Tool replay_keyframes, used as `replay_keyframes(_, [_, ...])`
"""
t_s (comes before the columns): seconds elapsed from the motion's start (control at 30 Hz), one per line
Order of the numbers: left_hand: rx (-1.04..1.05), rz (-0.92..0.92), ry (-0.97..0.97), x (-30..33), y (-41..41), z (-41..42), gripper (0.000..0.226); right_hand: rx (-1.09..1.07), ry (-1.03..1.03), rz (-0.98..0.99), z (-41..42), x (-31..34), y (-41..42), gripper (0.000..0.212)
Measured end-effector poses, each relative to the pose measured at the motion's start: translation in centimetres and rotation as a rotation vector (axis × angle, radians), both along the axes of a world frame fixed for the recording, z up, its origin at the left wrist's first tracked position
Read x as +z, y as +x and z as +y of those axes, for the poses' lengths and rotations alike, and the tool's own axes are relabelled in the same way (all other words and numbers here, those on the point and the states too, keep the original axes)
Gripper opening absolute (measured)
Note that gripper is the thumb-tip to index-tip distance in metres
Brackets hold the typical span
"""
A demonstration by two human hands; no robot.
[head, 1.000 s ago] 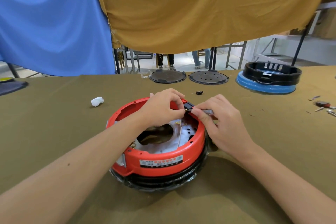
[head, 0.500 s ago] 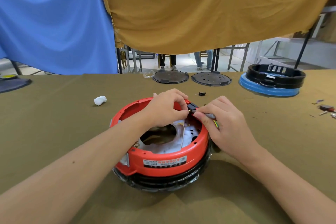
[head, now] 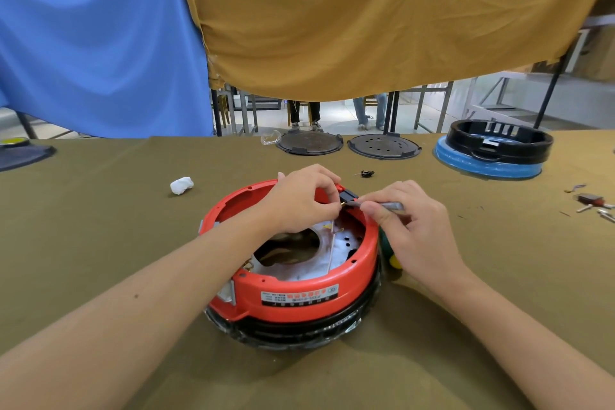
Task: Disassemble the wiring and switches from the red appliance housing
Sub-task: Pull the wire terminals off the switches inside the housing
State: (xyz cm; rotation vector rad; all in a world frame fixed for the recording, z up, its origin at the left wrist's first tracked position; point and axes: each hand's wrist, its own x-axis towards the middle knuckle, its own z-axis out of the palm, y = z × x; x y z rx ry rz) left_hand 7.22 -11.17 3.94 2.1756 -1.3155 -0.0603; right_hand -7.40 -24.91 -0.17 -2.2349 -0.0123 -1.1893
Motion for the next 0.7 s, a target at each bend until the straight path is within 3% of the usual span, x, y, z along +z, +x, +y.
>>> replay_keyframes(0.2, [0.002, 0.001, 0.009, -0.05, 0.09, -0.06, 0.010, 0.074, 0.205, 0.016, -0.12, 0.08, 0.01, 0.021])
replay_keyframes(0.3, [0.005, -0.004, 0.010, -0.07, 0.12, -0.07, 0.010, 0.091, 0.249, 0.042, -0.38, 0.28, 0.02, 0.012])
replay_keyframes(0.53, [0.005, -0.005, 0.003, -0.14, 0.19, -0.11, 0.010, -0.054, -0.212, -0.025, 0.58, 0.09, -0.17, 0.011])
replay_keyframes(0.7, [0.001, -0.001, 0.002, -0.21, 0.26, -0.15, 0.009, -0.082, -0.307, -0.023, 0.58, 0.25, -0.14, 0.010])
